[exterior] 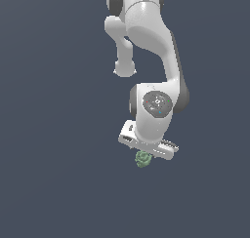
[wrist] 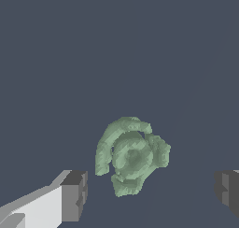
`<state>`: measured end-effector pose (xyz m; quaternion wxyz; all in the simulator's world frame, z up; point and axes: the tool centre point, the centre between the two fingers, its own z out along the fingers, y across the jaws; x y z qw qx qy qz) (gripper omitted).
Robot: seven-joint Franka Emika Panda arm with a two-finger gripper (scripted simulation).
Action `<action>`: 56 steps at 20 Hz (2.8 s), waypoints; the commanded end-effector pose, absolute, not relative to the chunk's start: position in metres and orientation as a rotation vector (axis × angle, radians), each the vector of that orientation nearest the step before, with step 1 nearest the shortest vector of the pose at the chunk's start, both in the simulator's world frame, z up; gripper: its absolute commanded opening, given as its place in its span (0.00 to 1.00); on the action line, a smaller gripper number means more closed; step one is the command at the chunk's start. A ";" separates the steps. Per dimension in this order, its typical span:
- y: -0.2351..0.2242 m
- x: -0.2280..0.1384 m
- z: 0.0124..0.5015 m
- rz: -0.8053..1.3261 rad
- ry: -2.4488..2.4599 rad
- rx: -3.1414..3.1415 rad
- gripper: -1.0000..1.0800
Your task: Pick up the object and move it to a goal position.
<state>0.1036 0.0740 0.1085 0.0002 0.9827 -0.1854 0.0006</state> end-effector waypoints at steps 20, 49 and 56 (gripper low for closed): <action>0.081 0.107 0.053 0.000 -0.635 3.077 0.96; 0.045 0.102 0.088 0.000 -0.635 3.077 0.00; -0.011 0.093 0.145 -0.001 -0.635 3.078 0.00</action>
